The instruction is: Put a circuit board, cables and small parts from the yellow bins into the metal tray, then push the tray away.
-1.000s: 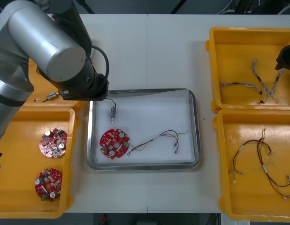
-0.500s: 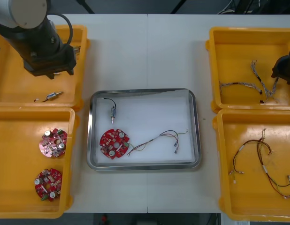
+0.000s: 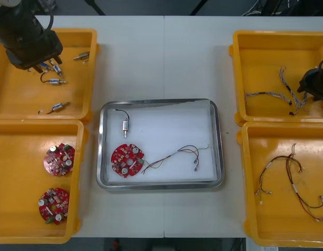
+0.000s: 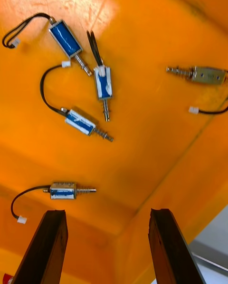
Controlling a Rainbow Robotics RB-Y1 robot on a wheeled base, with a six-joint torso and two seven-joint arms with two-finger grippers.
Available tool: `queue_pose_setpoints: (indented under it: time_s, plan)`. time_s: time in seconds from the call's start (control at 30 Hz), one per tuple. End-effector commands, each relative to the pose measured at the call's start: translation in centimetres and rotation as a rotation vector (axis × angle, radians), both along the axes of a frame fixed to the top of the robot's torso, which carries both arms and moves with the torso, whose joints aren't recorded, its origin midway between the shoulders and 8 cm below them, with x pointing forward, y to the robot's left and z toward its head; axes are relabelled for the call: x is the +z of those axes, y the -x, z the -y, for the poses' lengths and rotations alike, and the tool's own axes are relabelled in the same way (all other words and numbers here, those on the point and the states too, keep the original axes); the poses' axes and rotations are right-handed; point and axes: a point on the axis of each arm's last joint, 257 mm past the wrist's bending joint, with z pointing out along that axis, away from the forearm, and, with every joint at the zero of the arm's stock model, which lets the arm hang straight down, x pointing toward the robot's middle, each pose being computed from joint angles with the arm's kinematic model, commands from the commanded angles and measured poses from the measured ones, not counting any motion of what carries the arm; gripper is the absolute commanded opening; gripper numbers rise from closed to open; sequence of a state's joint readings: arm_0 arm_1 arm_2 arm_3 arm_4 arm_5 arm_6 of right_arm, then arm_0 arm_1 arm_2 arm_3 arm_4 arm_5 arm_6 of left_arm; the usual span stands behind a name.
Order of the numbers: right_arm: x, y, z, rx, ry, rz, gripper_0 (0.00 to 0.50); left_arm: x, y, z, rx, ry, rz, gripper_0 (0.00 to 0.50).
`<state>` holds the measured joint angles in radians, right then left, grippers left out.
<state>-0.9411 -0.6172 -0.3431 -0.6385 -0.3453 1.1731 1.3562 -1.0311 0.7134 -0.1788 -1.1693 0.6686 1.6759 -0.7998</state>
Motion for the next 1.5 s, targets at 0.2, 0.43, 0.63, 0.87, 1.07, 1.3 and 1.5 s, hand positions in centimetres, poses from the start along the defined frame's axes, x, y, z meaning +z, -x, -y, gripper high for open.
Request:
queue_pose_setpoints:
  time_s: [0.2,0.43,0.63,0.87,1.07,1.3,1.5]
  plan:
    - [-2.6,1.5,0.5,-0.045,-0.027,-0.032,0.17,6.2,-3.7,-4.8,0.159,0.033,0.141,0.5]
    - [-2.7,1.7,1.0,-0.054,-0.024,-0.034,0.0,6.5,-5.7,-6.5,0.192,0.02,0.2,0.5]
    - [-0.9,1.7,2.4,-0.046,0.022,-0.023,0.0,6.9,-8.2,-7.2,0.197,-0.008,0.295,0.5]
    - [4.8,2.4,2.2,0.021,0.082,-0.034,0.0,5.6,-10.1,-8.2,0.204,-0.028,0.356,0.5]
    - [8.8,4.2,0.6,0.093,0.113,-0.073,0.0,3.6,-11.2,-8.1,0.204,-0.031,0.38,0.5]
    - [13.4,8.5,-3.1,0.221,0.145,-0.15,0.0,0.4,-11.8,-7.4,0.193,-0.038,0.377,0.5]
    - [18.2,7.5,-5.5,0.325,0.2,-0.006,0.0,-1.5,-12.1,-7.6,0.179,-0.058,0.399,0.5]
